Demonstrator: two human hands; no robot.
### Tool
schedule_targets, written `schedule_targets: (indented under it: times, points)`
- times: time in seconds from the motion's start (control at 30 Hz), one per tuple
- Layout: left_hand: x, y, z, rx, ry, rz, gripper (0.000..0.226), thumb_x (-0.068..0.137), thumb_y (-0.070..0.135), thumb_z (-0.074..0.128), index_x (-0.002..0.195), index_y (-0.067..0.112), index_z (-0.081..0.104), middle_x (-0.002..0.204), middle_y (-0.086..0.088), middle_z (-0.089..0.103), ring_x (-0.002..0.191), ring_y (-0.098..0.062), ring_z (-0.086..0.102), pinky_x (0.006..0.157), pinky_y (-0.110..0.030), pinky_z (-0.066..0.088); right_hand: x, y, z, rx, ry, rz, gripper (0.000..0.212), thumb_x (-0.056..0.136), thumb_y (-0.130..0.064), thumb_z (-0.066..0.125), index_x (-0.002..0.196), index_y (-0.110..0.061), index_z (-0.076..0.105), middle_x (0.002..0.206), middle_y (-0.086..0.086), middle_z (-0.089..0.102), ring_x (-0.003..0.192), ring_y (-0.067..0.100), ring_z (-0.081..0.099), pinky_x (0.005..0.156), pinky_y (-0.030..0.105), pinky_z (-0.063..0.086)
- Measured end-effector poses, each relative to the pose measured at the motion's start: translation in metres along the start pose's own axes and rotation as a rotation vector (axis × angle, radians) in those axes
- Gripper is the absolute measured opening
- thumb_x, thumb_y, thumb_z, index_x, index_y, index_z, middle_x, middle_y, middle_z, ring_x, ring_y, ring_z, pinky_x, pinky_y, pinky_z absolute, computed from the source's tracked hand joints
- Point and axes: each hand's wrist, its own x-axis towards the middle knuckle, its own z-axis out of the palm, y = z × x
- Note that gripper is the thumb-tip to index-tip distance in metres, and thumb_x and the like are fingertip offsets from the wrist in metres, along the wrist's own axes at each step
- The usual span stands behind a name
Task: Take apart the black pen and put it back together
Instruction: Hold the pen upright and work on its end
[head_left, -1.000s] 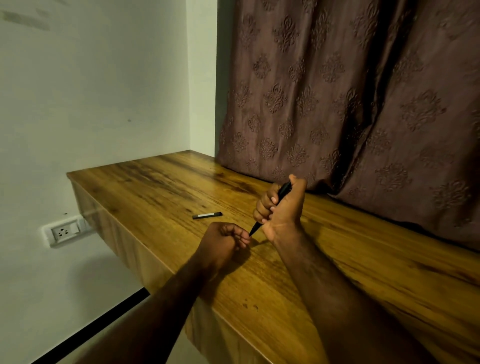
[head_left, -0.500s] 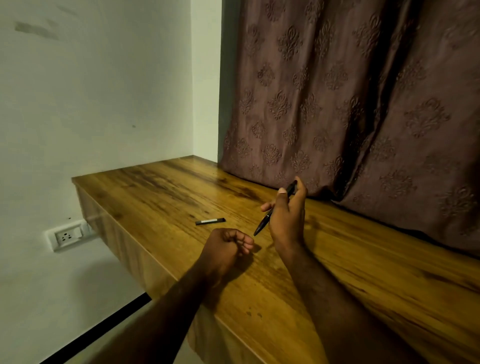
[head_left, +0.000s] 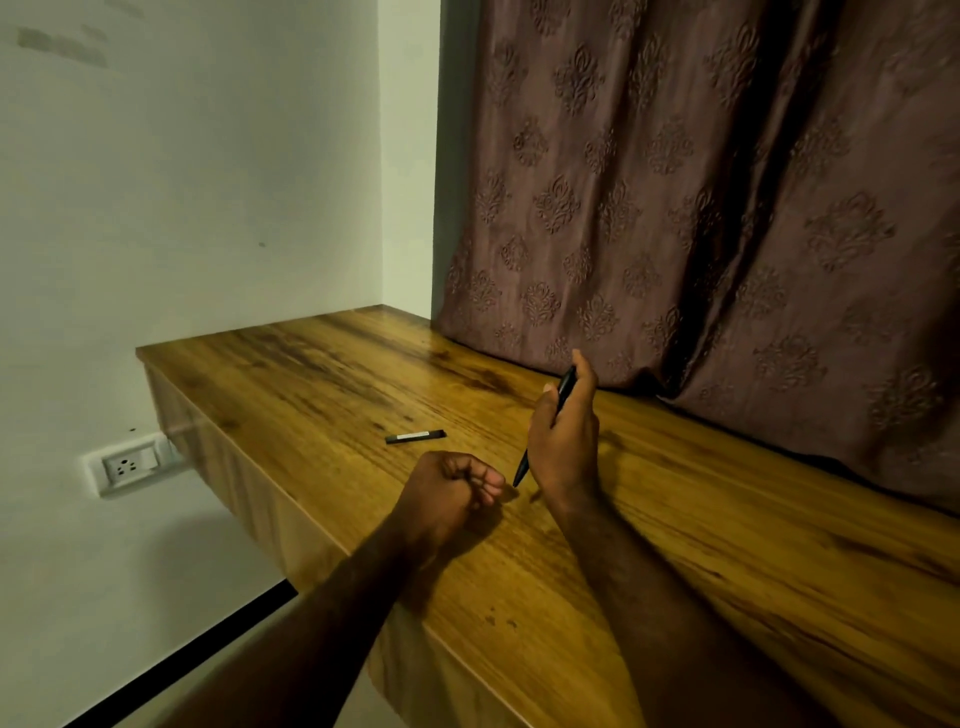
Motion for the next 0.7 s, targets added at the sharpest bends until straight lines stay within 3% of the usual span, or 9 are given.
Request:
schedule_targets:
  times: [0.2, 0.33, 0.43, 0.53, 0.7]
  points:
    - [-0.004, -0.002, 0.007, 0.052, -0.054, -0.005, 0.029, 0.081, -0.015, 0.043, 0.087, -0.006, 0.07, 0.07, -0.004, 0.072, 0.063, -0.005, 0.064, 0.058, -0.014, 0.05, 0.004, 0.006, 0.0, 0.027, 0.021, 0.018, 0.036, 0.101, -0.017, 0.041, 0.136, -0.018, 0.037, 0.062, -0.002, 0.05, 0.048, 0.014, 0.047, 0.041, 0.032, 0.035]
    - [-0.004, 0.0, 0.013, -0.113, -0.019, -0.077, 0.03, 0.079, -0.018, 0.039, 0.086, -0.012, 0.067, 0.062, -0.005, 0.071, 0.055, -0.006, 0.063, 0.053, -0.014, 0.051, 0.002, 0.009, 0.001, 0.069, -0.021, 0.058, 0.041, 0.101, -0.021, 0.042, 0.141, -0.024, 0.035, 0.071, -0.004, 0.057, 0.056, 0.01, 0.055, 0.044, 0.029, 0.044]
    - [-0.002, 0.002, 0.016, -0.075, -0.012, -0.052, 0.034, 0.078, -0.016, 0.04, 0.076, 0.0, 0.07, 0.06, -0.001, 0.071, 0.057, -0.006, 0.064, 0.055, -0.014, 0.051, 0.008, 0.011, 0.004, 0.113, -0.015, 0.093, 0.035, 0.101, -0.023, 0.042, 0.136, -0.026, 0.04, 0.073, 0.0, 0.059, 0.058, 0.013, 0.057, 0.044, 0.025, 0.044]
    - [0.0, 0.0, 0.018, -0.049, 0.002, -0.044, 0.033, 0.077, -0.012, 0.043, 0.07, 0.008, 0.068, 0.068, -0.008, 0.07, 0.061, -0.012, 0.062, 0.06, -0.02, 0.05, 0.009, 0.011, 0.007, 0.13, -0.073, 0.134, 0.037, 0.1, -0.024, 0.043, 0.137, -0.029, 0.038, 0.077, 0.004, 0.06, 0.06, 0.015, 0.056, 0.048, 0.028, 0.043]
    - [0.004, -0.009, 0.015, -0.002, -0.063, 0.007, 0.035, 0.076, -0.009, 0.044, 0.068, 0.013, 0.07, 0.069, -0.007, 0.072, 0.06, -0.008, 0.063, 0.055, -0.014, 0.051, 0.009, 0.011, 0.006, 0.121, -0.076, 0.118, 0.032, 0.1, -0.023, 0.043, 0.132, -0.028, 0.041, 0.078, 0.006, 0.06, 0.061, 0.017, 0.056, 0.047, 0.028, 0.042]
